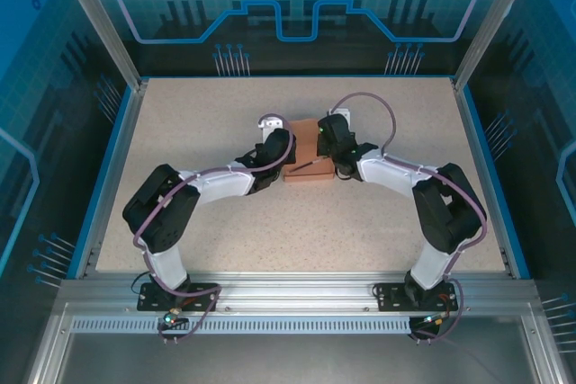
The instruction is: Fold the paper box
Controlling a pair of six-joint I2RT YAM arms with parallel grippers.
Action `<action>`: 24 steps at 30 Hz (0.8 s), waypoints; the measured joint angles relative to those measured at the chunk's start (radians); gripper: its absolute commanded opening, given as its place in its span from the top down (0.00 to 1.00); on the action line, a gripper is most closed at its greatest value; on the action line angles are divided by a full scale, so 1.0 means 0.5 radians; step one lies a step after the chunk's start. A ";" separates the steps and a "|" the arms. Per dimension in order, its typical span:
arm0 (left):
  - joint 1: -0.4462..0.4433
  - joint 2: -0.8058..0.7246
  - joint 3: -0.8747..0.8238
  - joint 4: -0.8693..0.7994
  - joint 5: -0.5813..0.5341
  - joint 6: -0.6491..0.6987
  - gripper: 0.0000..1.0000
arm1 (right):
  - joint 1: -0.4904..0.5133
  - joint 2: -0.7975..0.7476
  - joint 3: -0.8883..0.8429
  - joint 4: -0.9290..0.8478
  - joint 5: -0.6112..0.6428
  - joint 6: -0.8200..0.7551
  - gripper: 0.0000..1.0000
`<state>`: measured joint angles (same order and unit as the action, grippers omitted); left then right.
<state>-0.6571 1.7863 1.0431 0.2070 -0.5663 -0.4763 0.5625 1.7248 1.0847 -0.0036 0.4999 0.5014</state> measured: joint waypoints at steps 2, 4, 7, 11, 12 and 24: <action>-0.014 -0.013 -0.036 0.028 -0.029 -0.005 1.00 | 0.012 -0.025 -0.059 0.063 0.002 0.002 1.00; -0.031 -0.027 -0.071 0.061 -0.058 -0.011 1.00 | 0.023 -0.051 -0.114 0.127 0.002 0.001 1.00; -0.063 -0.041 -0.133 0.126 -0.109 -0.025 1.00 | 0.038 -0.085 -0.190 0.205 0.012 0.001 1.00; -0.106 -0.073 -0.230 0.223 -0.172 -0.034 1.00 | 0.072 -0.127 -0.277 0.288 0.041 0.000 1.00; -0.116 -0.079 -0.251 0.244 -0.187 -0.033 1.00 | 0.079 -0.136 -0.301 0.306 0.049 0.000 1.00; -0.209 -0.114 -0.468 0.487 -0.288 -0.029 1.00 | 0.175 -0.240 -0.557 0.551 0.147 0.017 1.00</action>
<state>-0.7616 1.7294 0.8089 0.4503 -0.7105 -0.4908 0.6498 1.6047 0.8062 0.2718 0.5735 0.5098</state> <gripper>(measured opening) 0.062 0.058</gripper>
